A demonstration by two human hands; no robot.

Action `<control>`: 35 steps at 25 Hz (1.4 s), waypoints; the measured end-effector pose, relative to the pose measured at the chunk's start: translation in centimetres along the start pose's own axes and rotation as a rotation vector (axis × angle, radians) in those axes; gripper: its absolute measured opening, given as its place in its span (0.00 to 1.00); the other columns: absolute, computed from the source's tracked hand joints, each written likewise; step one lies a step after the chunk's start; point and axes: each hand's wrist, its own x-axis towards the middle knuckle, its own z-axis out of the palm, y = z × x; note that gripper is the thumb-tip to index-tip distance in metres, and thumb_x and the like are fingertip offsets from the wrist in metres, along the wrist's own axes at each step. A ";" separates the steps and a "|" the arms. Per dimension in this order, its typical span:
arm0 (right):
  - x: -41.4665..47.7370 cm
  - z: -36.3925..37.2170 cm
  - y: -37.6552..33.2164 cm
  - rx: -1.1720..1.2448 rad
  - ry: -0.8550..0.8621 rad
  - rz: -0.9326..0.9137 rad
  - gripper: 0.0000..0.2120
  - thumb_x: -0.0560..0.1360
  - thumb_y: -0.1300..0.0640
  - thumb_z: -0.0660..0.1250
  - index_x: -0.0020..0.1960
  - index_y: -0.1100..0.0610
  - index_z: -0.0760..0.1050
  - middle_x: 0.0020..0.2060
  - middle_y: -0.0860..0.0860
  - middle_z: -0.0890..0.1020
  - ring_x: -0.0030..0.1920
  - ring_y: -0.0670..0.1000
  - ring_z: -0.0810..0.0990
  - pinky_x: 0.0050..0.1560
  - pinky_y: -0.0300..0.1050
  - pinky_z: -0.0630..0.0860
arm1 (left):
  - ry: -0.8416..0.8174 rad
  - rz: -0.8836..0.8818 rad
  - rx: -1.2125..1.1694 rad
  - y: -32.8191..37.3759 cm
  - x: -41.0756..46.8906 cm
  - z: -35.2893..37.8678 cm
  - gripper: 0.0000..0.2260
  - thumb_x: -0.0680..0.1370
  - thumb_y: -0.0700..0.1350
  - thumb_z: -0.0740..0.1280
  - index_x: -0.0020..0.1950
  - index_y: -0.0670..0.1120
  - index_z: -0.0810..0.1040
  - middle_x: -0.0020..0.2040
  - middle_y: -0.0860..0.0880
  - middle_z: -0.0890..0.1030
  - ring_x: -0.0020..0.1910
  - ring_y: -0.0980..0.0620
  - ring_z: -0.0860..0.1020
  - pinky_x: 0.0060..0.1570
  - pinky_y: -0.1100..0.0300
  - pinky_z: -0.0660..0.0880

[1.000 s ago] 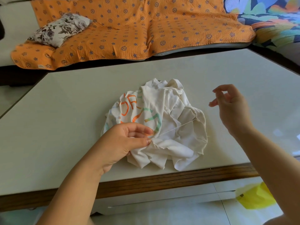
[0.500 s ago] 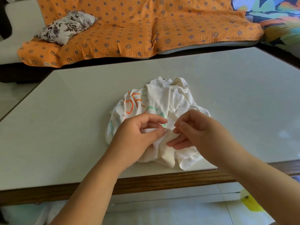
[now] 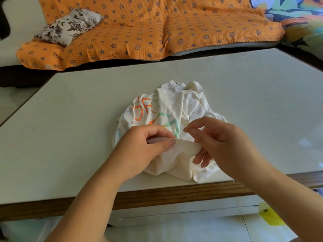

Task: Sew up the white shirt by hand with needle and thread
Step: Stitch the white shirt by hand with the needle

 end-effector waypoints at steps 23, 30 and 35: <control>0.0 -0.1 0.3 -0.068 0.000 -0.071 0.11 0.78 0.56 0.66 0.47 0.41 0.82 0.29 0.48 0.82 0.26 0.42 0.77 0.31 0.29 0.72 | 0.010 0.044 -0.180 1.0 -0.6 0.1 0.11 0.62 0.49 0.75 0.43 0.54 0.85 0.45 0.53 0.86 0.47 0.55 0.83 0.50 0.59 0.79; -0.2 -0.1 0.3 -0.137 -0.007 -0.054 0.11 0.78 0.58 0.65 0.47 0.43 0.82 0.30 0.45 0.82 0.27 0.41 0.78 0.32 0.28 0.72 | 0.053 0.067 -0.192 1.0 -0.5 0.2 0.10 0.63 0.49 0.75 0.43 0.56 0.85 0.43 0.53 0.86 0.46 0.55 0.83 0.51 0.59 0.78; -0.2 -0.1 0.2 -0.208 -0.028 -0.069 0.12 0.77 0.59 0.66 0.47 0.42 0.82 0.30 0.43 0.82 0.29 0.39 0.80 0.34 0.30 0.75 | 0.055 0.073 -0.184 1.1 -0.7 0.2 0.09 0.65 0.48 0.74 0.43 0.56 0.85 0.43 0.54 0.86 0.47 0.57 0.83 0.52 0.59 0.77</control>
